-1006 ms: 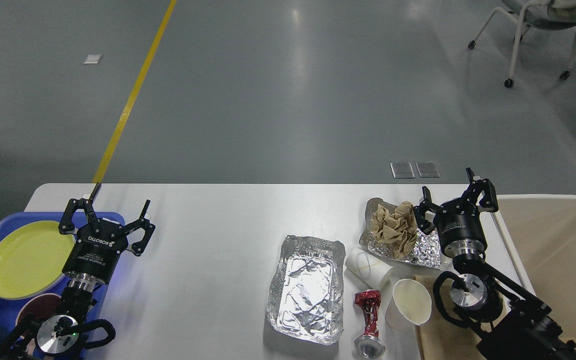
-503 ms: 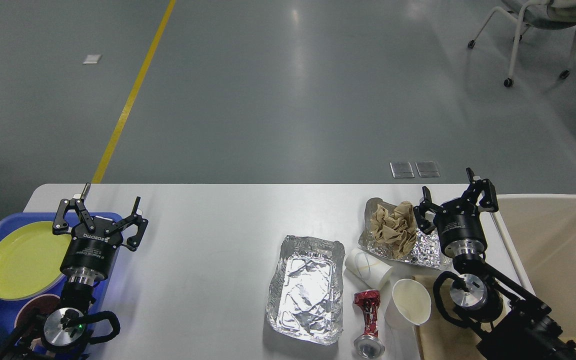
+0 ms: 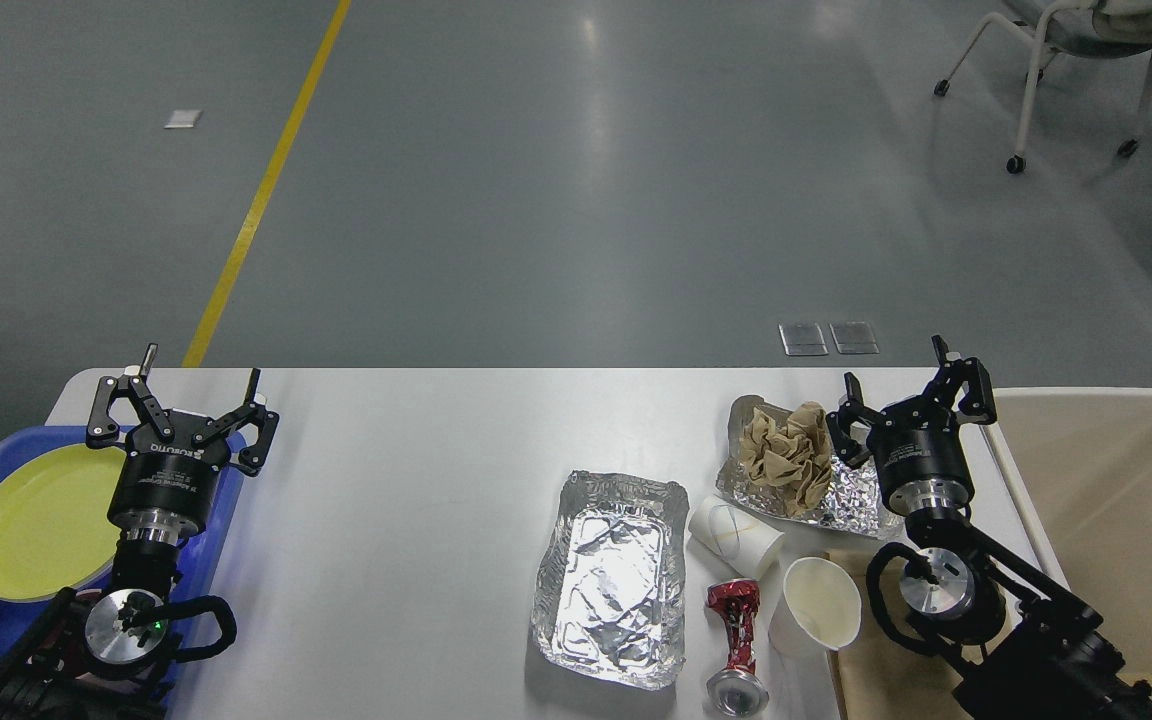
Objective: Tidy desktop
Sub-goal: 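Release the plate and bring the left gripper back above the tray, then raise the right gripper out of the beige bin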
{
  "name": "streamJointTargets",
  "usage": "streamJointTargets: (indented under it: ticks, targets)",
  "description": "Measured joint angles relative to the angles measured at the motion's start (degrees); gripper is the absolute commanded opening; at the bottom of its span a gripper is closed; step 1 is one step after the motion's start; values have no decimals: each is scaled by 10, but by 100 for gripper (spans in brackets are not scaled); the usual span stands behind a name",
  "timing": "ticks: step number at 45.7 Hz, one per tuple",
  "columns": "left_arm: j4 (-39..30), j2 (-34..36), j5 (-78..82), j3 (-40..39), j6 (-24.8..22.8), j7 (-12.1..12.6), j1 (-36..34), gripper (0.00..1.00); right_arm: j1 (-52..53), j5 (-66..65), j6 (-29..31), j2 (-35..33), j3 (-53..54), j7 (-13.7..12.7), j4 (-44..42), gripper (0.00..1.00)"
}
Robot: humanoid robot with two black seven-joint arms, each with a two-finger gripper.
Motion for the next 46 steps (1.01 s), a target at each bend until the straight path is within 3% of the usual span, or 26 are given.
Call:
streamJointTargets:
  ticks: [46]
  targets:
    - [1,1,0,3,-4,3,-1,96,0,1,0,0,3,0,0,100]
